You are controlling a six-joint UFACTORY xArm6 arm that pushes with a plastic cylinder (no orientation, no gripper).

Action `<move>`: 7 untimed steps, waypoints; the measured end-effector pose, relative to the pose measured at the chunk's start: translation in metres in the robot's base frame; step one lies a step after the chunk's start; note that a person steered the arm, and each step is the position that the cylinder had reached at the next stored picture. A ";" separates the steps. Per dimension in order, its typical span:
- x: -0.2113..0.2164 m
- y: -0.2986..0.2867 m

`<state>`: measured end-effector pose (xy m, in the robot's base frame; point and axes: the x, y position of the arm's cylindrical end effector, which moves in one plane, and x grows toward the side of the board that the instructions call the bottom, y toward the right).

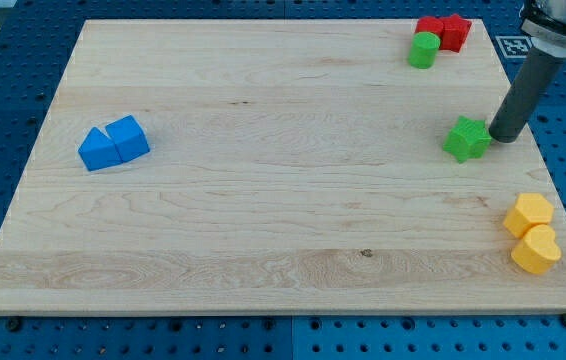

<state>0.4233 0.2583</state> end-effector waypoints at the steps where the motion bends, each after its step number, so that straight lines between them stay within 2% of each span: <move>1: 0.008 0.008; 3: 0.053 0.003; 4: 0.061 -0.035; 6: 0.030 -0.053; 7: 0.028 -0.053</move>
